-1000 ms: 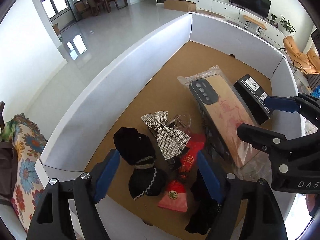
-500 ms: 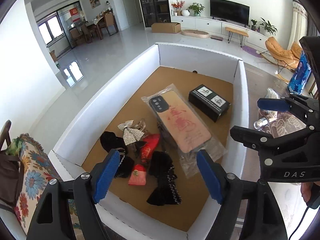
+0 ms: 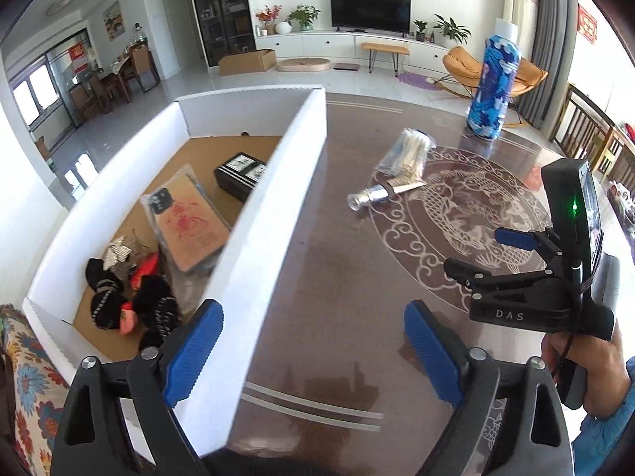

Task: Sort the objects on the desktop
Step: 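Withdraw both tools from the bin back over the table, then move the right tool toward the bagged cotton swabs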

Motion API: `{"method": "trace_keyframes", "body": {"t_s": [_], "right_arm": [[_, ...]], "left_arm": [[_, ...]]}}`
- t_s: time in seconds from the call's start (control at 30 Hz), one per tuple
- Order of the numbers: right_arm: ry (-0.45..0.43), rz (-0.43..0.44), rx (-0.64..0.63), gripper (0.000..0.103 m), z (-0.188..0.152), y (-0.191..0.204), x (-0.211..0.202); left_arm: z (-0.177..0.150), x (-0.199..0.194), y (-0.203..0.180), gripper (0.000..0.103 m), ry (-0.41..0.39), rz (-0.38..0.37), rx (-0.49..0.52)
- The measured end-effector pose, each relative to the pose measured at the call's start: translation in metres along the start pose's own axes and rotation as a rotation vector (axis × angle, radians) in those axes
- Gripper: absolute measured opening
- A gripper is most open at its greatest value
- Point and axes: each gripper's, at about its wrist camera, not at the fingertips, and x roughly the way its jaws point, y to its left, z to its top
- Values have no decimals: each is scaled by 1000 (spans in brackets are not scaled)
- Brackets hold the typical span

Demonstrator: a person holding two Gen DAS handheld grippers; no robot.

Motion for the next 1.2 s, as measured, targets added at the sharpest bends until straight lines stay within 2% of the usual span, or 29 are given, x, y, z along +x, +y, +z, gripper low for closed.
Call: {"method": "trace_keyframes", "body": {"t_s": [0.2, 0.43, 0.63, 0.7, 1.2], "right_arm": [[40, -106, 103, 91, -49, -62, 4], [31, -142, 88, 101, -52, -69, 7], [18, -142, 79, 103, -46, -67, 14], [14, -142, 78, 103, -43, -68, 16], [-14, -128, 53, 103, -25, -87, 27]], "left_arm": [[-25, 57, -47, 94, 87, -101, -17], [-39, 95, -68, 94, 117, -106, -40], [-48, 98, -73, 97, 72, -52, -8], [-48, 99, -75, 103, 65, -55, -4], [-49, 99, -75, 103, 3, -51, -18]]}}
